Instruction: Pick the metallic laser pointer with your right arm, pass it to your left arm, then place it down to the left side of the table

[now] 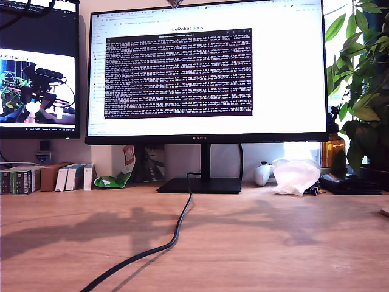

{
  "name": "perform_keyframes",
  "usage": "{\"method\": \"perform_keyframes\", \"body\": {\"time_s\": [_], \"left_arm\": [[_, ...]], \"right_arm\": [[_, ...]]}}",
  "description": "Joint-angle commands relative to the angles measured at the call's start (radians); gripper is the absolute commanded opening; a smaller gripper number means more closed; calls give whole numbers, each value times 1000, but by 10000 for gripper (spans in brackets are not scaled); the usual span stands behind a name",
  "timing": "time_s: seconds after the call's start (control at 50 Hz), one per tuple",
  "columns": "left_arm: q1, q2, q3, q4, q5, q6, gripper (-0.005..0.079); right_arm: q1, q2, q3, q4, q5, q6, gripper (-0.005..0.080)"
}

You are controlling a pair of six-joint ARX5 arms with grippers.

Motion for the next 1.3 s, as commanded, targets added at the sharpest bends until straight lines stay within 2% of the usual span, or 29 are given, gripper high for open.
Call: {"method": "perform_keyframes", "body": {"time_s": [0.0, 0.24, 0.44, 0.76, 1.28], "left_arm": [[-4, -5, 16, 33, 13, 2, -24], [-4, -5, 21, 32, 18, 1, -24], [-4, -5, 21, 32, 31, 1, -24], [3, -5, 22, 26, 36, 11, -24], [79, -5, 22, -190, 40, 212, -24]], "right_arm": [[7, 11, -5, -8, 34, 5, 220], [7, 11, -5, -5, 89, 31, 262], [7, 11, -5, 6, 162, 61, 383], [6, 11, -5, -47, 170, 76, 383], [-9, 11, -5, -146, 171, 75, 383]]}}
